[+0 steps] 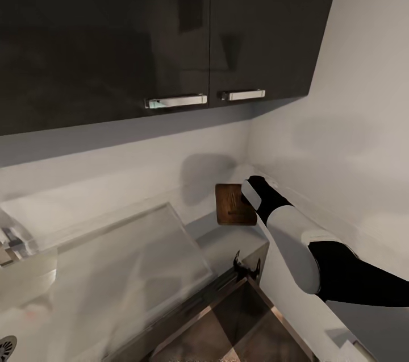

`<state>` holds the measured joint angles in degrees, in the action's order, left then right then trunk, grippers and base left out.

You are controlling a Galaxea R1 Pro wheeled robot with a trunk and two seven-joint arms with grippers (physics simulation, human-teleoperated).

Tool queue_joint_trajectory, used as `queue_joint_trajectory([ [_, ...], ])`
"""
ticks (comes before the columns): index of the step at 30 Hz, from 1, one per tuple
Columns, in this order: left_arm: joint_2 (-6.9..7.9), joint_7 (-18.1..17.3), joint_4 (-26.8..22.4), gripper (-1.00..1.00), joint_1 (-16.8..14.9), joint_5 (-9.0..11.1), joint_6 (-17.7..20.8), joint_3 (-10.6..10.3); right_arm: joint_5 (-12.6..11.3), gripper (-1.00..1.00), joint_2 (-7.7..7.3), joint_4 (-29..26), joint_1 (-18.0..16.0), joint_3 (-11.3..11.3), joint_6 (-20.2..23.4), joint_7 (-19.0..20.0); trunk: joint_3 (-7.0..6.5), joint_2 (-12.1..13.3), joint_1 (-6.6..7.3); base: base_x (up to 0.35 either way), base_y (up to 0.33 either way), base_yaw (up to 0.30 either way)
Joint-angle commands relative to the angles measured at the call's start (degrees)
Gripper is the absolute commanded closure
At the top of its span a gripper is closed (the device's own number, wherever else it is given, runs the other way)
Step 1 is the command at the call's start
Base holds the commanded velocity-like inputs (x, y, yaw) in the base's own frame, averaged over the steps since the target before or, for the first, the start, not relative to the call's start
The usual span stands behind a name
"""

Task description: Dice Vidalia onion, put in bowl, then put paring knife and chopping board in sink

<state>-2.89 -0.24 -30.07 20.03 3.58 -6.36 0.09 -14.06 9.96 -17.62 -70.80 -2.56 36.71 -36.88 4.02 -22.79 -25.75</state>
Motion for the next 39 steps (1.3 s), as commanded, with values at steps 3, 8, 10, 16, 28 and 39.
queue_joint_trajectory([
  [3,-0.01,0.0,0.1,-1.00,0.0,0.4,-0.1,0.0,-0.2,-1.00,0.04,-0.2,0.0,-0.3,0.1,-0.3,0.38,-0.1,-0.04,0.000,0.000,0.000],
  [8,-0.01,0.0,0.9,-1.00,0.0,0.3,-0.1,0.0,-0.1,-1.00,0.04,-0.5,0.0,-0.3,0.1,-0.3,0.49,-0.1,-0.04,0.000,0.000,0.000],
  [10,0.00,0.0,0.9,-1.00,0.0,0.3,-0.1,0.0,-0.1,-1.00,0.04,-0.5,0.0,-0.3,0.1,-0.3,0.50,-0.1,-0.04,0.000,0.000,0.000],
  [16,-0.01,0.0,0.9,-1.00,0.0,0.3,-0.1,0.0,-0.1,-1.00,0.04,-0.6,0.0,-0.2,0.1,-0.3,0.50,-0.1,-0.04,0.000,0.000,0.000],
  [28,-0.01,0.0,1.7,-1.00,0.0,0.4,-0.1,0.0,-0.1,-1.00,0.04,-0.6,0.0,-0.2,0.1,-0.3,0.50,-0.1,-0.04,0.131,0.000,0.000],
  [39,-0.01,0.0,2.2,-1.00,0.0,0.3,-0.1,0.0,-0.1,-1.00,0.04,-0.6,0.0,-0.3,0.1,-0.3,0.50,-0.1,-0.04,0.053,0.000,0.000],
])
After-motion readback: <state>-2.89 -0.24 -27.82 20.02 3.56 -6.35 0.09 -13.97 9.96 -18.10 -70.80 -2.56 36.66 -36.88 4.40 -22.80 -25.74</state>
